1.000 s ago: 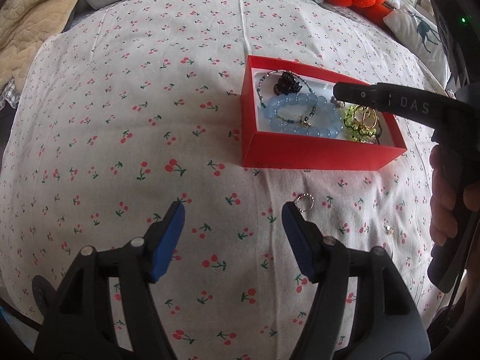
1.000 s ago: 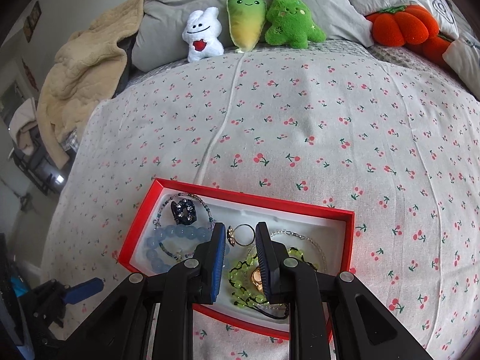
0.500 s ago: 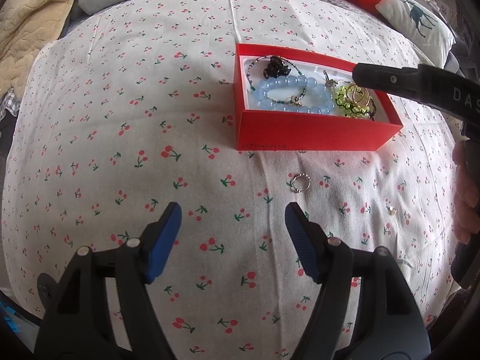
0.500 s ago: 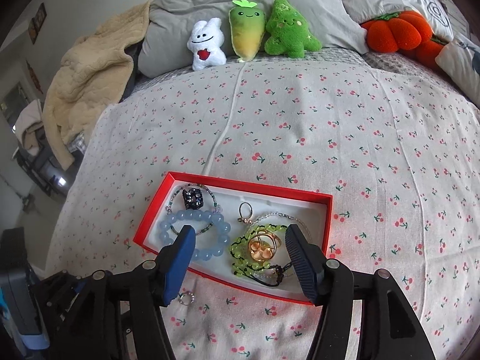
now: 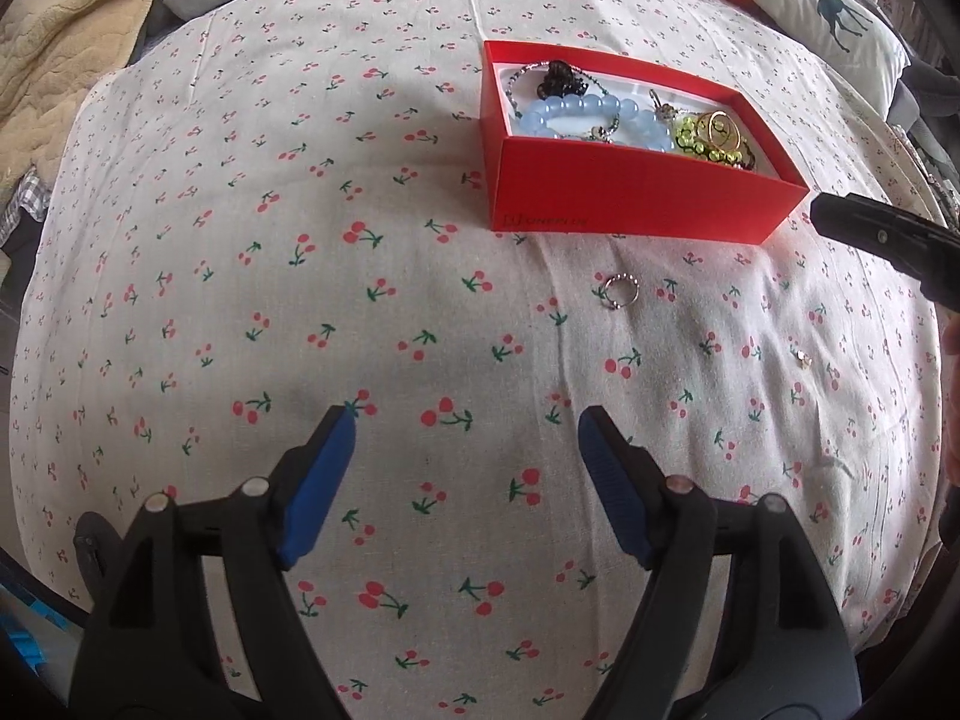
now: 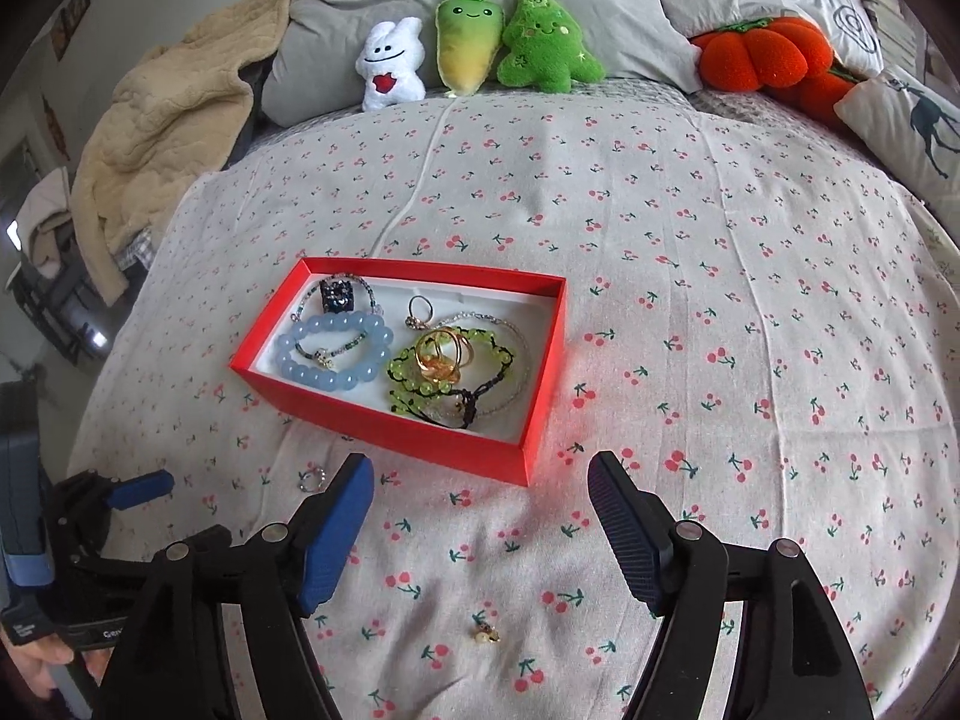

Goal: Organize jewelry
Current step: 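Move both open tools back toward the remaining silver ring and earring, then grasp the small gold earring with the right tool while the left tool grasps the silver ring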

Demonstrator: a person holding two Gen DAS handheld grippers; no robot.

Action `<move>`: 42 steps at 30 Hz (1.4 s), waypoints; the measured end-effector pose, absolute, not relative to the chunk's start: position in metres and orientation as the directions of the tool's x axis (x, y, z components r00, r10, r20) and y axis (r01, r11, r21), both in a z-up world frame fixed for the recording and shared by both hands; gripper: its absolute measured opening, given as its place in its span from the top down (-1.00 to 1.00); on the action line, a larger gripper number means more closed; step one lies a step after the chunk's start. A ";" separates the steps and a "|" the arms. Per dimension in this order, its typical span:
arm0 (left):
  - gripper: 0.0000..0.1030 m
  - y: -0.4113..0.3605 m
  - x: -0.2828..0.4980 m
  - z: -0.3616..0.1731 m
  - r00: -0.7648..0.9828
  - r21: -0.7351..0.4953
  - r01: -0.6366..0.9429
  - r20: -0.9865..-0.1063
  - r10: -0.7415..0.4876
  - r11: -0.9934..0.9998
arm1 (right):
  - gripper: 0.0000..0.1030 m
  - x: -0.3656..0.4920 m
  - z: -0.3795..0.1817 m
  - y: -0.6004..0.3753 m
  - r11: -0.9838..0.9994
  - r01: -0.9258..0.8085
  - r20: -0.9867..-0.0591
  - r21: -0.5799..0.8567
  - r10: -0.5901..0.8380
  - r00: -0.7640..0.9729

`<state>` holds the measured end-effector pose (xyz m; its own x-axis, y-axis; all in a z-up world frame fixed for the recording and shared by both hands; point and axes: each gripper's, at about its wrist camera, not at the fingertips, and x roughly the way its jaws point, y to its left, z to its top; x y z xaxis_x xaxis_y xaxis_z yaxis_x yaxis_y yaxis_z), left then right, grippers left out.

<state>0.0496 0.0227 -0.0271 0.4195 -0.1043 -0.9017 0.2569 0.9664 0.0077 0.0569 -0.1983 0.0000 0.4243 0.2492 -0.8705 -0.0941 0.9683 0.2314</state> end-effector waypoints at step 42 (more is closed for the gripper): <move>-0.99 0.022 0.020 -0.052 0.517 0.045 0.256 -0.850 -0.097 0.966 | -0.03 -0.013 -0.050 -0.187 0.965 -0.245 -0.881 0.097 0.198 0.430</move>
<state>0.0200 0.0221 -0.0522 0.5175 -0.0974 -0.8501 0.2557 0.9657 0.0449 -0.0131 -0.1866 -0.0498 0.4303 0.1978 -0.8808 -0.2452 0.9646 0.0968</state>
